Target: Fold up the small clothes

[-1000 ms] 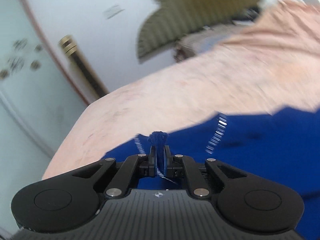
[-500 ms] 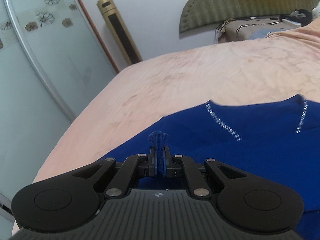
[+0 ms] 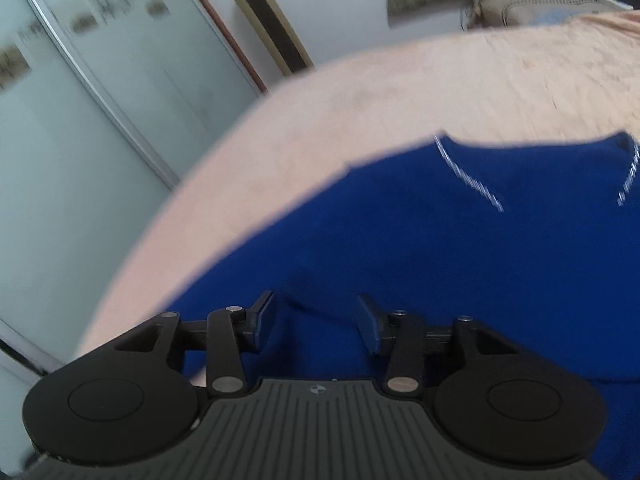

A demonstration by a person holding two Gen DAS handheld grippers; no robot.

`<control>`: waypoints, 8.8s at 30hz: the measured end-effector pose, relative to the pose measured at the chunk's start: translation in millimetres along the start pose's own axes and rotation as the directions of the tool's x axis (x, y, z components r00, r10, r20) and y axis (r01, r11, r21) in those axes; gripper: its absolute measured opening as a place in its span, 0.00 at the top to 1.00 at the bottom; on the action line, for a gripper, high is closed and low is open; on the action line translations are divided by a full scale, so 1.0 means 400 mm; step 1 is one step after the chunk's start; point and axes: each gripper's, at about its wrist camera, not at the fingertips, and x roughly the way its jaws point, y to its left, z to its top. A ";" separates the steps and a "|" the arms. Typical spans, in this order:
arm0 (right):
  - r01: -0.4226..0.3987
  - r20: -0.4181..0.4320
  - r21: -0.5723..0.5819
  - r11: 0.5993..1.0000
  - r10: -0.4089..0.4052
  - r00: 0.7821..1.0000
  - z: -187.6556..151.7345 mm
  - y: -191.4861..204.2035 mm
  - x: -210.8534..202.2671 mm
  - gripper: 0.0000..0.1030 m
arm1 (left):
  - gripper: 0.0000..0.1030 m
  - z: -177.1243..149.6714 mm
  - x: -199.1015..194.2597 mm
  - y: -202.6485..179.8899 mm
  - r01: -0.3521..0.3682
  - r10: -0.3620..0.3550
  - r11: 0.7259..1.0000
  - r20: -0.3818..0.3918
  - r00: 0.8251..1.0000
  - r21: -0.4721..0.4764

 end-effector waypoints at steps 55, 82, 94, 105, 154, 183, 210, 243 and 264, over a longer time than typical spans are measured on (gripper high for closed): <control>0.287 0.230 -0.151 0.946 -0.249 0.941 -0.313 -0.153 -0.302 0.00 | 0.00 -0.305 -0.168 0.457 0.123 0.122 0.391 0.184 0.975 -0.912; 0.287 0.224 -0.162 0.944 -0.248 0.942 -0.312 -0.158 -0.296 0.00 | 0.92 -0.068 -0.089 0.439 0.142 0.111 0.724 0.317 0.942 -0.675; 0.248 0.238 -0.119 0.961 -0.215 0.947 -0.309 -0.177 -0.310 0.01 | 0.94 0.178 0.070 -0.059 0.155 -0.225 0.937 0.202 0.953 0.312; 0.213 0.250 -0.085 0.973 -0.186 0.950 -0.195 -0.176 -0.324 0.00 | 0.07 -0.059 0.002 -0.174 -0.039 -0.153 0.809 0.274 0.949 0.587; -0.138 0.210 -0.255 0.957 0.194 0.958 0.139 0.081 -0.211 0.96 | 0.07 0.085 0.087 -0.144 -0.162 0.018 0.907 0.349 0.937 0.389; 0.197 0.401 0.330 0.923 -0.326 0.856 -0.117 -0.539 -0.378 0.95 | 0.06 0.189 0.208 -0.101 -0.189 0.065 0.904 0.314 0.947 0.383; 0.161 0.377 0.407 0.899 -0.326 0.867 -0.175 -0.551 -0.386 0.88 | 0.06 0.150 0.069 -0.032 0.184 -0.219 0.966 0.194 0.956 0.184; 0.450 0.233 -0.126 0.884 -0.415 0.880 -0.271 -0.286 -0.337 0.08 | 0.06 0.105 0.140 -0.125 0.058 -0.063 0.996 0.068 0.996 0.070; 0.461 0.232 -0.128 0.878 -0.426 0.875 -0.325 -0.282 -0.332 0.00 | 0.00 0.014 0.101 -0.160 0.031 -0.033 0.999 0.095 0.995 0.020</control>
